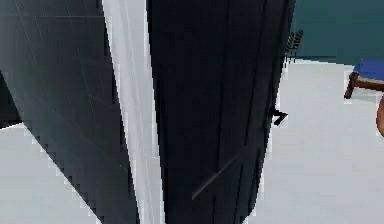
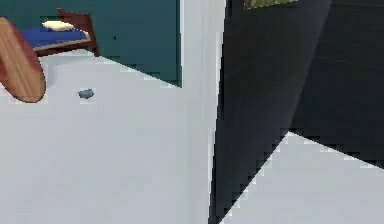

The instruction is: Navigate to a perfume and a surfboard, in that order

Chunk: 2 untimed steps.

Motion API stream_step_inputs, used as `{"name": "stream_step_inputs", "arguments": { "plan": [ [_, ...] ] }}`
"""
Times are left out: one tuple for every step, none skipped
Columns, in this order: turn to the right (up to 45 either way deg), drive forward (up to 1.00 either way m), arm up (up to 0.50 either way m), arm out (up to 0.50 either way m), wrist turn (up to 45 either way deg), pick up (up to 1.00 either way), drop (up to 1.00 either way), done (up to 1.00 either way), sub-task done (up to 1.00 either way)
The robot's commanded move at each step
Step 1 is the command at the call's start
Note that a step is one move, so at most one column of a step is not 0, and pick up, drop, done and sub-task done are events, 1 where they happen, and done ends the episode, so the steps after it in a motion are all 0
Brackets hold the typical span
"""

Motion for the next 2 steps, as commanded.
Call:
{"name": "stream_step_inputs", "arguments": {
  "plan": [
    [42.0, 0.00, 0.00, 0.00, 0.0, 0.00, 0.00, 0.00, 0.00],
    [0.0, 1.00, 0.00, 0.00, 0.0, 0.00, 0.00, 0.00, 0.00]
  ]
}}
